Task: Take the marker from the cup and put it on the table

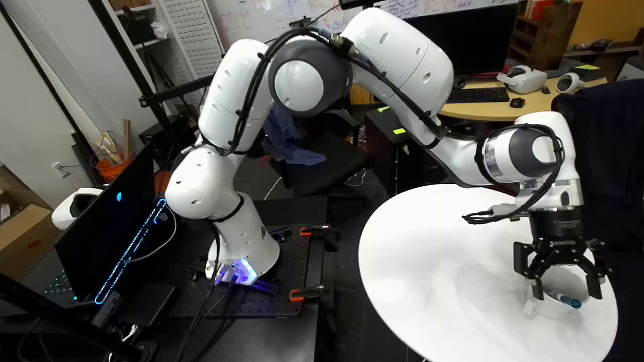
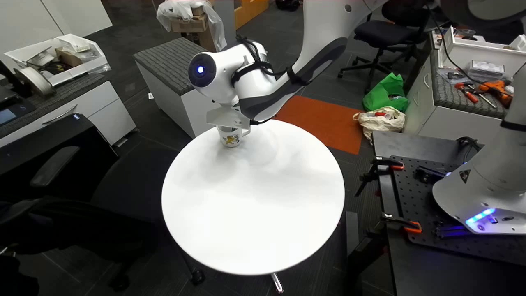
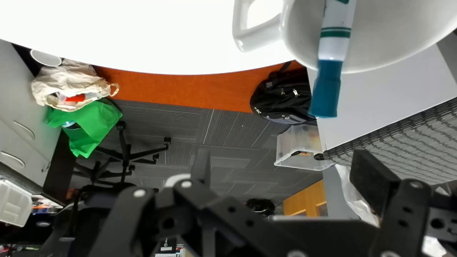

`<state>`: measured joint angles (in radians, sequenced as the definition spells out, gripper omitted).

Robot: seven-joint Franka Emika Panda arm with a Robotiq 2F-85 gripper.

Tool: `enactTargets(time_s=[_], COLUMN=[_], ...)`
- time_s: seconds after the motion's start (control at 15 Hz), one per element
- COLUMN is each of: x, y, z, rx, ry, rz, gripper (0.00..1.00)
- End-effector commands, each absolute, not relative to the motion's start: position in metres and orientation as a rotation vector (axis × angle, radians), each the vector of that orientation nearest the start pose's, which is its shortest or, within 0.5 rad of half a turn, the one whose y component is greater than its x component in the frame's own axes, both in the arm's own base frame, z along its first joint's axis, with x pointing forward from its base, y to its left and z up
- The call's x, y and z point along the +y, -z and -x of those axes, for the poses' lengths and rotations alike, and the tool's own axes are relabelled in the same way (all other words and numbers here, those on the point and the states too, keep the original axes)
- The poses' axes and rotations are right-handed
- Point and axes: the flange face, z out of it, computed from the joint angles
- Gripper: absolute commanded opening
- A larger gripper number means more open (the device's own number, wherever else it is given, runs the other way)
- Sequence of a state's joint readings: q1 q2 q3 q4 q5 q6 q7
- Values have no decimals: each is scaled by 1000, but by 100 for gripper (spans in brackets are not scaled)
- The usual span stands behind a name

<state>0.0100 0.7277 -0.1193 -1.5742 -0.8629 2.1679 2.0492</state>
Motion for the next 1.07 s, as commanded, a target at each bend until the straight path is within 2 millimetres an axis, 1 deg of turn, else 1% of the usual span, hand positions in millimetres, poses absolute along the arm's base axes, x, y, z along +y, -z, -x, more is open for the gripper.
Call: enactTargets(time_s=[0.0,0.53,1.0], x=[-94,-96,-97], y=[-213,-198,-189], z=[-703,-719,-728], rx=[-1779,-1766,-1749], ry=[-706,-725,-727], rz=[-1735,-1732,-1737], gripper=[100,100,100])
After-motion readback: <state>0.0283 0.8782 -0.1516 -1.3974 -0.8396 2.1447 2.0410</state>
